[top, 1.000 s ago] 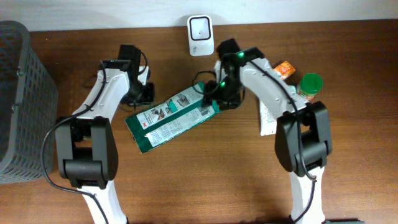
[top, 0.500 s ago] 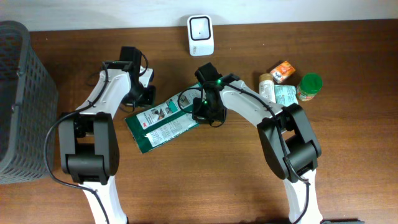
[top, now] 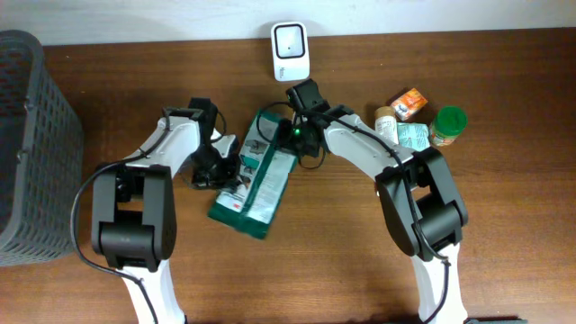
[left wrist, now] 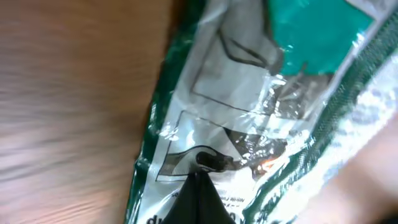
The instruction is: Scan the item barcode
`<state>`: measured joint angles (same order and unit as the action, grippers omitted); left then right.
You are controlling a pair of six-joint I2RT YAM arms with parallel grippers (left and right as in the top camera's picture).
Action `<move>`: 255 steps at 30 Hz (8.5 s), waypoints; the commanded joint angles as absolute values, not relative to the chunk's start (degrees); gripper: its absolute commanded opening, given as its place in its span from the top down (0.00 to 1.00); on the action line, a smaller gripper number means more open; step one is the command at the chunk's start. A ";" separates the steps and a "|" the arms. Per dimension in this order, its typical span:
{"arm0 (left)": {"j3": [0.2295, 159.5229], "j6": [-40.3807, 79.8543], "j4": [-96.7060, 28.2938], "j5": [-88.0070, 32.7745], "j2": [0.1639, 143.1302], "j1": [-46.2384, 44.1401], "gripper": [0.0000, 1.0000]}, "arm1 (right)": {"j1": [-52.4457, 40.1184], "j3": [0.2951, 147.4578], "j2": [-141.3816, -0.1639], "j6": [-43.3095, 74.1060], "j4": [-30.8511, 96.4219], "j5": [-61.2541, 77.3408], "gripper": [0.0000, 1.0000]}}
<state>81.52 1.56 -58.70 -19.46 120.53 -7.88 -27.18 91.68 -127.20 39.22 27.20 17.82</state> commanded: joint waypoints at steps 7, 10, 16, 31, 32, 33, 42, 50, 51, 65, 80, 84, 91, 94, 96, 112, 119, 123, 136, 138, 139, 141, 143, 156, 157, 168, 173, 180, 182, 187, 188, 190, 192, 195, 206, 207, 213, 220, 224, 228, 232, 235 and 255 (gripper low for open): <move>79.53 -1.13 -56.29 -33.04 122.76 -10.37 1.00 | -21.63 97.54 -126.39 28.75 32.10 32.42 0.64; 82.15 -6.09 -53.56 -33.01 122.10 -8.84 1.00 | -17.08 101.01 -119.98 21.58 44.56 35.83 0.53; 88.79 -7.77 -51.48 -21.06 120.16 -8.71 1.00 | -13.19 97.89 -117.89 16.03 59.92 35.16 0.50; 88.09 -8.34 -48.66 -31.77 122.98 -8.82 1.00 | -16.23 78.00 -118.76 25.47 39.64 37.06 0.55; 88.09 -7.73 -48.66 -31.73 124.16 -8.82 1.00 | -16.69 78.00 -118.76 25.63 39.31 37.06 0.55; 88.09 -7.14 -48.71 -31.70 125.19 -8.82 1.00 | -16.93 78.00 -118.76 25.63 39.16 36.91 0.55; 88.09 0.95 -49.60 -25.28 131.63 -8.82 1.00 | -17.91 78.00 -122.34 26.76 36.34 39.00 0.55; 88.09 1.98 -49.67 -25.93 133.19 -8.82 1.00 | -22.59 78.00 -125.89 31.00 22.83 46.13 0.54; 88.09 1.98 -49.67 -26.15 133.19 -8.82 1.00 | -23.31 78.00 -125.97 31.59 19.42 47.40 0.54; 88.09 1.98 -49.87 -26.11 133.19 -8.82 1.00 | -19.64 78.04 -125.93 27.44 26.70 49.12 0.64; 88.12 1.91 -49.71 -27.62 133.19 -7.97 0.78 | -20.56 78.06 -118.91 23.64 19.62 49.56 0.96; 88.12 1.91 -49.76 -27.62 133.19 -6.20 0.84 | -19.03 78.08 -107.77 1.93 30.59 48.62 0.96; 88.12 1.91 -49.76 -28.29 133.19 -5.08 1.00 | -16.64 78.06 -106.45 6.61 33.69 41.06 0.96; 88.12 1.91 -49.74 -28.34 133.19 -5.08 1.00 | -15.59 78.04 -110.28 16.86 35.64 37.15 0.85; 89.06 -1.76 -49.65 -31.11 133.05 -4.91 1.00 | -14.87 78.04 -112.97 20.16 36.95 36.91 0.77; 91.90 -10.20 -51.29 -35.42 125.49 -10.00 0.83 | -14.79 77.89 -121.47 27.11 35.31 36.99 0.63; 88.47 -7.94 -48.03 -32.38 125.82 -10.13 0.91 | -15.40 77.89 -121.47 27.14 34.87 36.99 0.64; 82.94 -2.46 -42.11 -32.14 125.82 -10.07 1.00 | -15.40 77.89 -121.47 27.55 34.89 36.99 0.63; 81.19 2.02 -42.52 -32.18 125.84 -10.09 1.00 | -22.31 76.31 -121.56 30.92 18.02 44.60 0.64; 80.58 2.42 -43.16 -32.38 125.84 -10.09 1.00 | -21.32 76.64 -121.56 30.94 13.65 48.62 0.64; 80.29 2.42 -43.64 -32.88 125.84 -10.09 1.00 | -20.84 76.69 -121.56 30.96 12.78 49.43 0.64; 80.03 2.42 -44.64 -34.35 125.84 -10.09 1.00 | -20.23 76.66 -121.56 30.98 14.52 47.90 0.64; 79.94 2.42 -44.62 -35.24 125.84 -10.09 1.00 | -20.78 76.58 -121.60 30.96 16.86 44.14 0.64; 87.07 -1.56 -50.26 -35.14 121.80 -6.07 0.01 | -19.44 76.18 -114.24 20.71 21.41 44.34 0.96; 89.32 -1.56 -51.20 -35.16 119.42 -4.40 0.01 | -19.14 76.18 -112.55 19.00 22.92 44.34 0.96; 92.31 -1.54 -51.55 -31.55 109.03 12.36 0.01 | -17.91 84.66 -96.60 7.29 31.44 44.27 0.96; 92.31 -1.54 -51.53 -28.56 109.03 12.82 0.01 | -17.87 93.36 -94.78 11.22 37.54 53.15 0.96; 92.31 -1.52 -51.53 -28.60 109.03 12.82 0.01 | -17.87 95.07 -94.78 12.49 37.10 60.60 0.96; 92.31 -1.54 -51.53 -28.60 109.03 12.82 0.01 | -17.93 96.18 -94.87 12.49 37.15 55.29 0.96; 92.31 -1.54 -51.53 -28.60 109.03 12.82 0.01 | -18.15 99.81 -95.07 6.79 36.60 36.73 0.96; 92.31 -1.52 -51.53 -28.60 109.03 12.82 0.01 | -18.50 99.81 -95.09 4.97 36.16 32.62 0.96; 92.31 -1.54 -51.53 -28.60 109.03 12.82 0.01 | -21.43 99.81 -96.62 -0.84 33.19 11.07 0.96; 92.31 -1.54 -51.53 -28.60 109.03 12.82 0.01 | -25.02 99.81 -99.72 -8.64 29.41 -6.57 0.96; 92.31 -1.54 -51.53 -28.60 109.03 12.82 0.01 | -29.36 99.79 -106.72 -21.15 22.06 -27.22 0.96; 92.31 -1.52 -51.53 -28.60 109.03 12.82 0.01 | -31.03 99.81 -134.26 -54.08 -24.77 -65.21 0.96; 92.31 -1.52 -51.55 -28.60 109.03 12.82 0.01 | -30.94 99.81 -135.52 -54.48 -27.20 -64.82 0.96; 92.31 -1.54 -51.53 -28.60 109.03 12.82 0.01 | -28.47 102.17 -139.20 -58.19 -32.05 -56.69 0.96; 92.31 -1.54 -51.53 -28.60 109.03 12.82 0.01 | -26.94 116.09 -146.87 -61.28 -31.68 -49.58 0.96; 92.31 -1.52 -51.53 -28.60 109.03 12.82 0.01 | -26.46 116.09 -149.34 -61.28 -31.24 -48.86 0.96; 92.31 -1.52 -51.53 -28.60 109.03 12.82 0.01 | -25.85 116.09 -149.88 -61.30 -24.73 -48.60 0.96; 92.31 -1.52 -51.53 -28.60 109.03 12.82 0.01 | -25.87 116.09 -149.88 -61.36 -22.70 -48.66 0.96; 92.31 -1.54 -51.53 -28.60 109.03 12.82 0.01 | -25.85 116.09 -149.88 -63.02 -22.74 -49.63 0.96; 92.31 -1.54 -51.53 -28.60 109.03 12.82 0.01 | -30.24 116.09 -125.05 -62.46 -18.41 -62.26 0.96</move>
<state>92.14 -0.40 -51.46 -28.42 109.01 12.78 -27.83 114.98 -131.57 -63.18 -21.43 -57.87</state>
